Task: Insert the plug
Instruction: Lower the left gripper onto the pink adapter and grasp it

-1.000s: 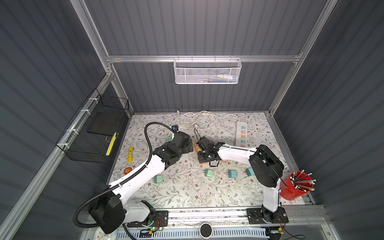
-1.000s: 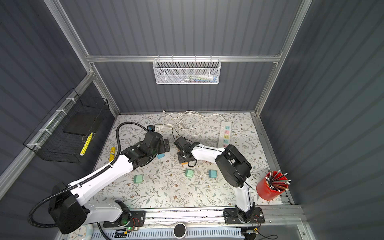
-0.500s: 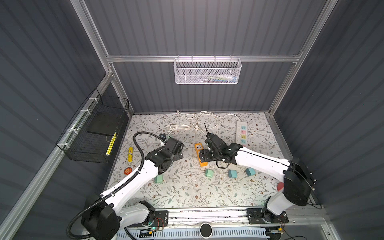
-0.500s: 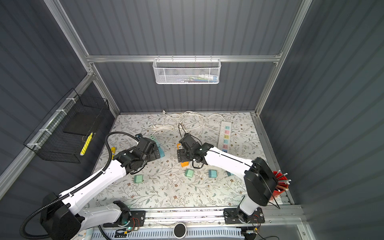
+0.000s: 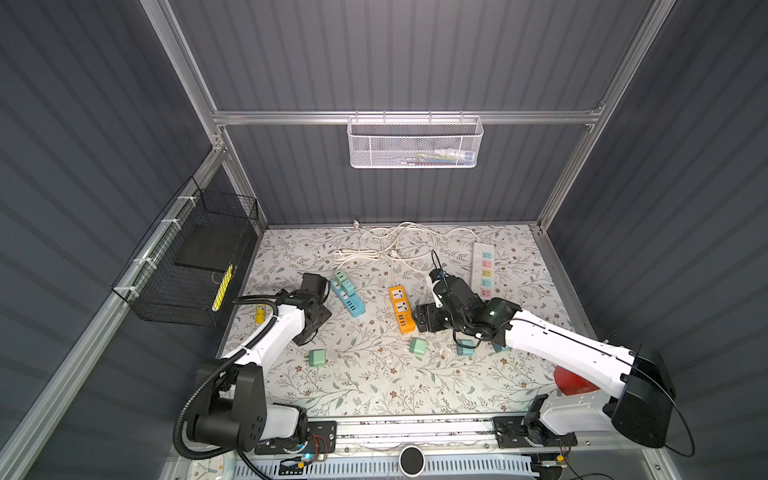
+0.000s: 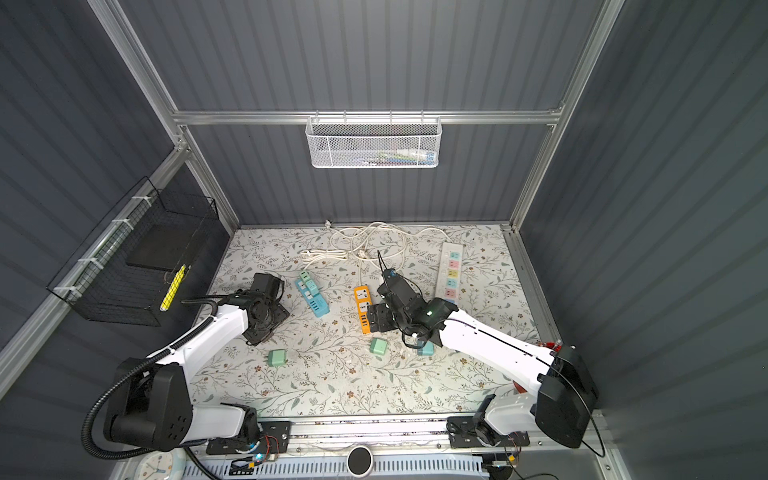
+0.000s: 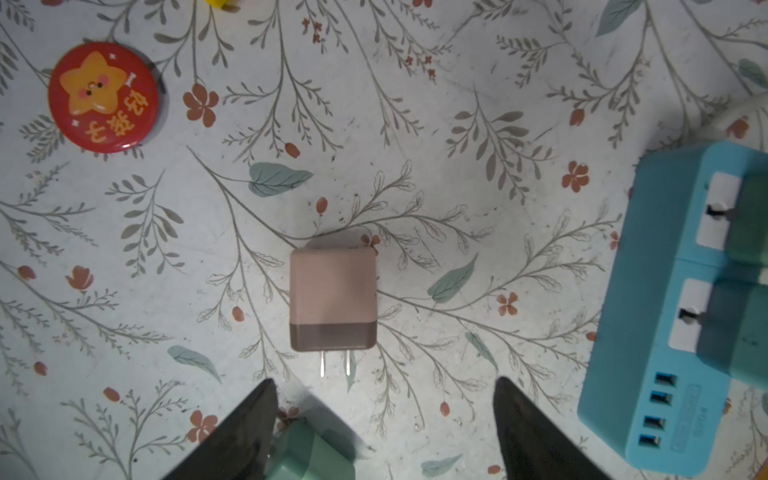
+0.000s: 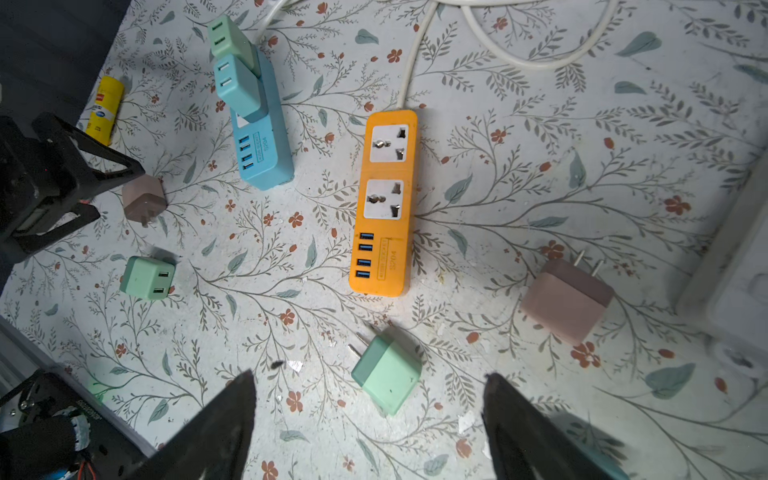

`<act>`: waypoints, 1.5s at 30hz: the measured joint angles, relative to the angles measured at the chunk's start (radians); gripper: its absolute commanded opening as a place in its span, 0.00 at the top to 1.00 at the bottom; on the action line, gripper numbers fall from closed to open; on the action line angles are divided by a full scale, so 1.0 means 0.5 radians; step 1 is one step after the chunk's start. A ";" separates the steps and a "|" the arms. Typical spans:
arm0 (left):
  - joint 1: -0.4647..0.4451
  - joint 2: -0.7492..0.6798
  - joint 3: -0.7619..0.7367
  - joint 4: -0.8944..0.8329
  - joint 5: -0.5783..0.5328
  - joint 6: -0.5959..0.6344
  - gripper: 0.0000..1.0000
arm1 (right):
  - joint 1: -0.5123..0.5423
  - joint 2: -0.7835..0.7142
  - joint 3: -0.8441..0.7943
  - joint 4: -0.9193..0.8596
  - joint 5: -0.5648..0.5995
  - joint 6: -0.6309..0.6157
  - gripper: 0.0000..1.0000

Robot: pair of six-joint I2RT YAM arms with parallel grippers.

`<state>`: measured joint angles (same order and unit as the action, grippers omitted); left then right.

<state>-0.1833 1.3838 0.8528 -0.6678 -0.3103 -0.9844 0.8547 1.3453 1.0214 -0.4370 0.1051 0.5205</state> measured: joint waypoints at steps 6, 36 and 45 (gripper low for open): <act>0.116 0.085 -0.003 0.030 0.048 0.056 0.25 | -0.011 0.000 -0.043 0.011 -0.002 -0.086 0.15; 0.278 0.307 -0.099 0.321 0.215 0.478 0.78 | -0.116 0.133 0.027 0.095 -0.188 -0.175 0.18; -0.116 0.020 0.094 0.149 0.217 0.649 0.83 | -0.230 0.059 0.027 0.027 -0.208 -0.189 0.19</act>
<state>-0.2413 1.3937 0.8997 -0.5934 -0.2016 -0.6598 0.7399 1.3746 1.0348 -0.4236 0.0010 0.4259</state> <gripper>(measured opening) 0.439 0.811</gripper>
